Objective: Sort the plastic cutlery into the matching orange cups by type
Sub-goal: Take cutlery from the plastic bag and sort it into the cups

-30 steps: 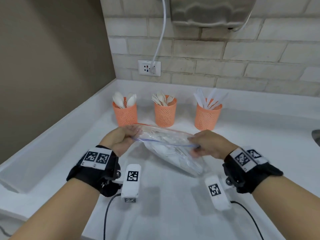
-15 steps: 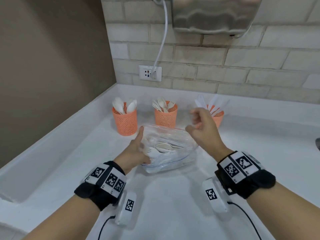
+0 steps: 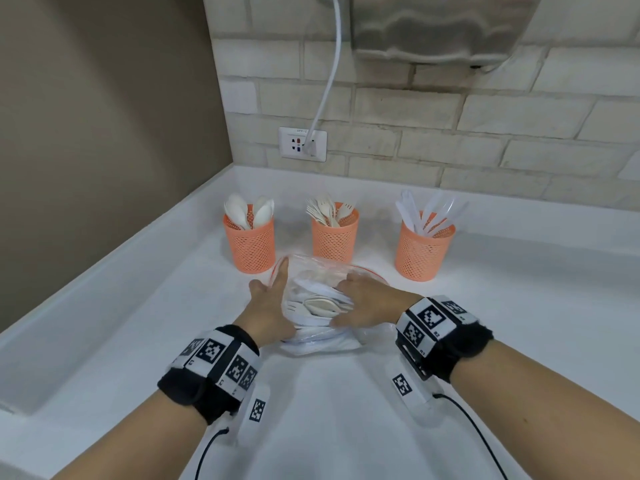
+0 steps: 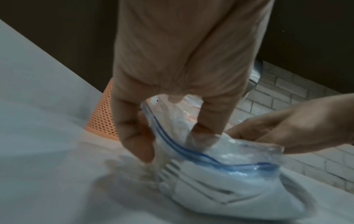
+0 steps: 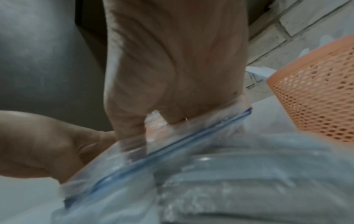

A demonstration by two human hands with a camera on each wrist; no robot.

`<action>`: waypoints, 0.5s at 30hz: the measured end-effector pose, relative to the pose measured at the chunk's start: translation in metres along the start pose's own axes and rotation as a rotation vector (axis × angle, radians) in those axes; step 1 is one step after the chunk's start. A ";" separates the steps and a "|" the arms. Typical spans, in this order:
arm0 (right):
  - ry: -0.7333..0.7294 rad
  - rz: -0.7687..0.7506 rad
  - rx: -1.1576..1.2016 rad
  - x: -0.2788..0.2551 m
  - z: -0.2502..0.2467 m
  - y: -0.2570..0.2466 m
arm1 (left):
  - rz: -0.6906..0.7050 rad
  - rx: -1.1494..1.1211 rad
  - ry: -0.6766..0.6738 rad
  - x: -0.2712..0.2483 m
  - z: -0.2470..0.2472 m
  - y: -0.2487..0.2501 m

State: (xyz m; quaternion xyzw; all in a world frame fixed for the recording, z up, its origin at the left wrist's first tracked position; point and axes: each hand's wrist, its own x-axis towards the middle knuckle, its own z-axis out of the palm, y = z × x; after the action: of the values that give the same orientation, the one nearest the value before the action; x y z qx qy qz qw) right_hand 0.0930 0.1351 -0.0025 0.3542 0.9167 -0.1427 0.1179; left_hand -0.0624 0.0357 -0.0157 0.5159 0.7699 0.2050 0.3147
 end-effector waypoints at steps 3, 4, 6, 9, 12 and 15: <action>-0.021 -0.022 0.059 0.003 0.000 -0.003 | -0.012 0.055 -0.054 0.003 -0.002 -0.002; -0.017 -0.035 0.063 0.005 0.002 -0.005 | -0.007 0.044 -0.064 0.005 -0.002 -0.004; -0.012 -0.059 0.040 0.008 0.004 -0.009 | -0.028 0.032 -0.076 0.007 -0.005 -0.006; -0.001 -0.085 0.066 0.007 0.007 -0.011 | -0.117 0.082 -0.071 0.006 -0.017 -0.008; 0.029 -0.113 0.135 0.005 0.010 -0.010 | -0.153 0.101 -0.033 0.005 -0.030 -0.008; 0.081 -0.167 0.232 0.001 0.012 -0.007 | -0.087 -0.053 0.069 0.007 -0.032 -0.012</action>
State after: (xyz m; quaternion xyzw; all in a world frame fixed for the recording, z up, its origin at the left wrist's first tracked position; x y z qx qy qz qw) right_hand 0.0888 0.1260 -0.0130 0.2934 0.9243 -0.2426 0.0266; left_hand -0.0949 0.0380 -0.0026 0.4660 0.7964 0.2291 0.3101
